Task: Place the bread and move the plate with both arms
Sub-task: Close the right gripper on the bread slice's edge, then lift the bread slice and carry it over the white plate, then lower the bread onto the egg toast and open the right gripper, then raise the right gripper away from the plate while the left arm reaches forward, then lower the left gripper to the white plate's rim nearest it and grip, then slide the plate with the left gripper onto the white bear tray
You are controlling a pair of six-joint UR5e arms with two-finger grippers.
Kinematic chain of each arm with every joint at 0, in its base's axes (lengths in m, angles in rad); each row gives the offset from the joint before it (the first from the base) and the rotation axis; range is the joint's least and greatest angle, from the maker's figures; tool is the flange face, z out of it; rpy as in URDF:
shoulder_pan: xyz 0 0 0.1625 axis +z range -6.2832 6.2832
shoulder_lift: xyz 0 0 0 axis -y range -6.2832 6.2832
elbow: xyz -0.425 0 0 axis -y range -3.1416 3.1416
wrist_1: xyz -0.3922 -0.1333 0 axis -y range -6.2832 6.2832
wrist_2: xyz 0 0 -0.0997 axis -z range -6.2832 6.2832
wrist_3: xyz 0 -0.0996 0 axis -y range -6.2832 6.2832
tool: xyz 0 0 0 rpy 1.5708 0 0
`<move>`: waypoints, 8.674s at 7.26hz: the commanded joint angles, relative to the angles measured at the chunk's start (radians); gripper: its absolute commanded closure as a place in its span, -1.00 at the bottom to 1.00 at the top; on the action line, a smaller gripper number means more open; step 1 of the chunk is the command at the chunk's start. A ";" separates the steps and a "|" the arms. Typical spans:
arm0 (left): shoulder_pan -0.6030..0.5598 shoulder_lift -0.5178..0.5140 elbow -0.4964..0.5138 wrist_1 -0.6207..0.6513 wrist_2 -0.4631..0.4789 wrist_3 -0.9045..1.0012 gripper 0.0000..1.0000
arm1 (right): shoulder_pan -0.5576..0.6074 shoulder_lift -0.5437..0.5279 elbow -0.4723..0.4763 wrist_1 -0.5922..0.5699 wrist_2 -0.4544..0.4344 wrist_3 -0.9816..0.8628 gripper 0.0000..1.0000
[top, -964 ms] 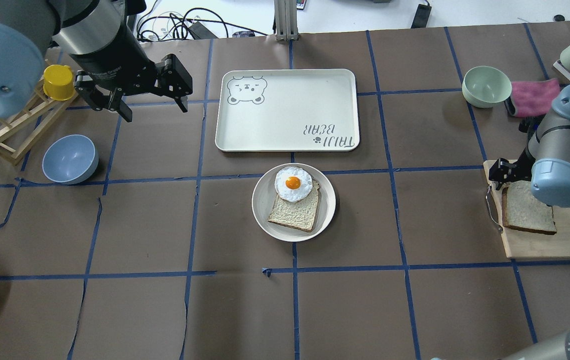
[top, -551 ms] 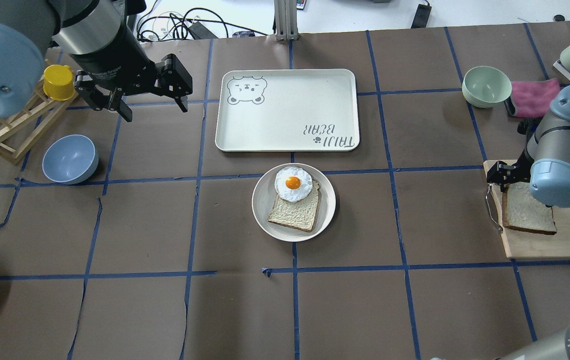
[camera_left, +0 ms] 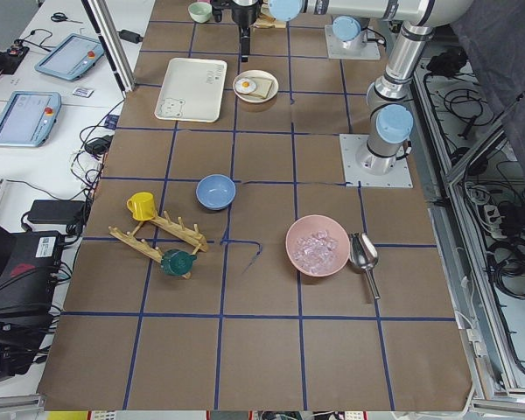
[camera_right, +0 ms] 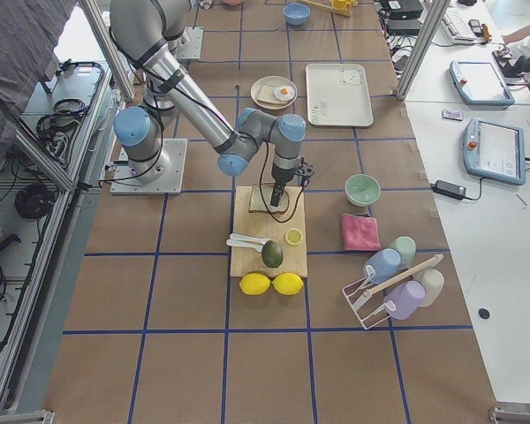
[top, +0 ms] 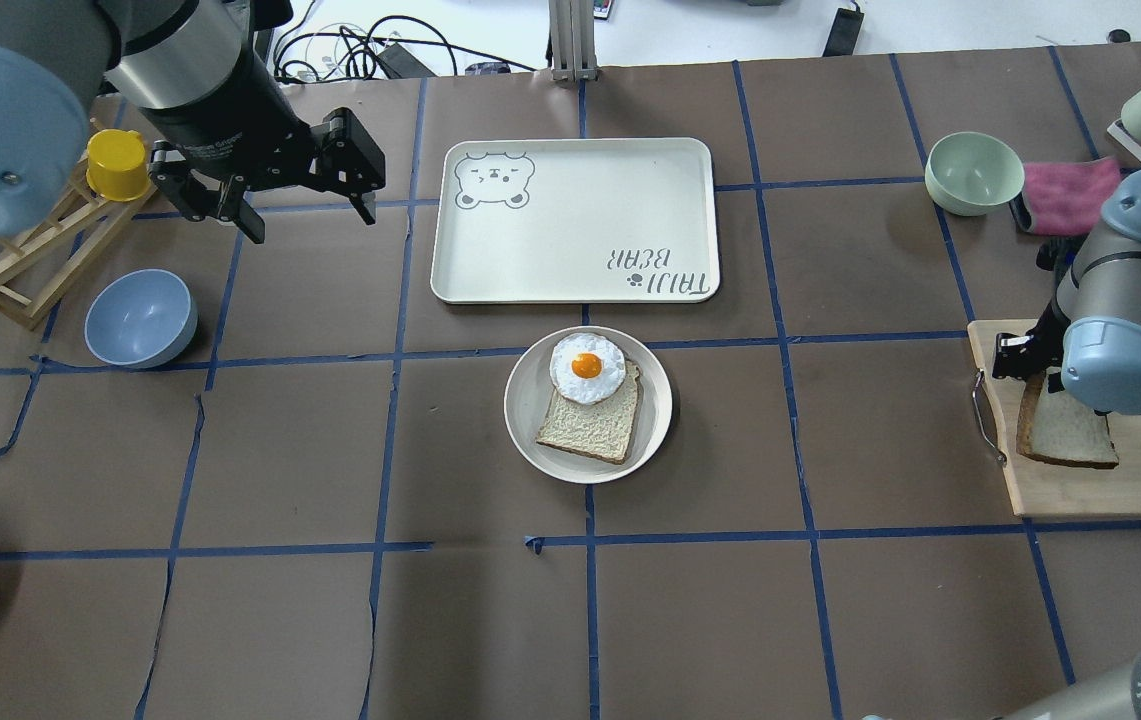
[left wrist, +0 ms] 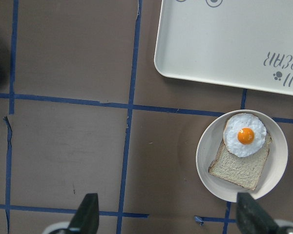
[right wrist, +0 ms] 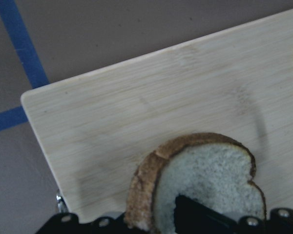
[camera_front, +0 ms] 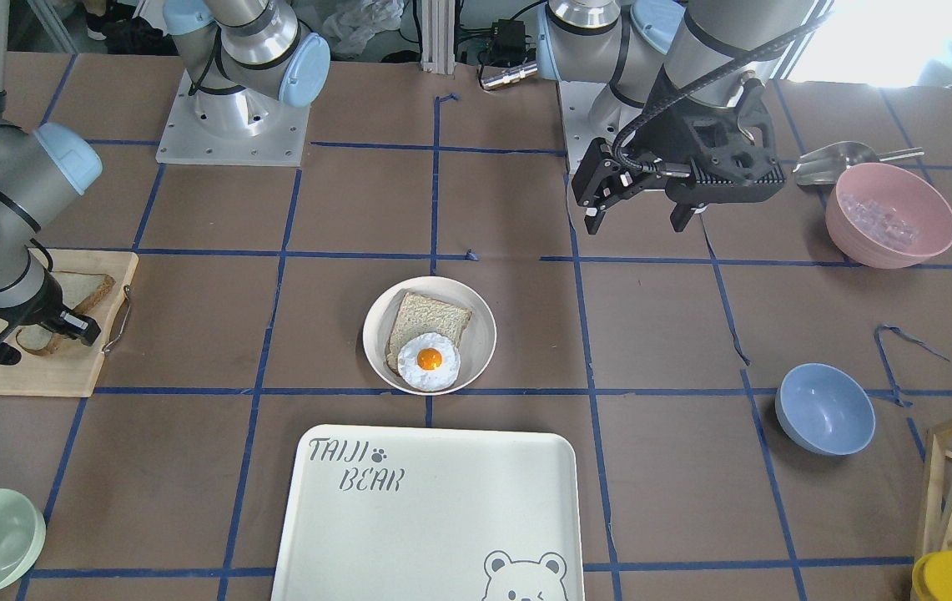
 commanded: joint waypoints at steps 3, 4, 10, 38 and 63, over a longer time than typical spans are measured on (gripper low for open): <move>0.002 0.000 0.000 0.000 0.000 0.000 -1.00 | 0.011 -0.103 -0.004 0.101 0.001 0.017 1.00; 0.000 0.000 0.000 0.000 0.000 0.000 -1.00 | 0.016 -0.120 -0.019 0.113 0.004 0.017 1.00; 0.002 0.000 0.000 0.000 0.000 0.000 -1.00 | 0.588 -0.083 -0.315 0.443 0.030 0.655 1.00; -0.127 -0.173 -0.435 0.531 0.008 0.000 -0.93 | 0.539 -0.251 -0.699 0.845 0.229 0.108 -1.00; 0.031 -0.510 -0.071 0.635 -0.330 0.040 1.00 | 0.527 -0.256 -0.683 0.885 0.205 0.207 -1.00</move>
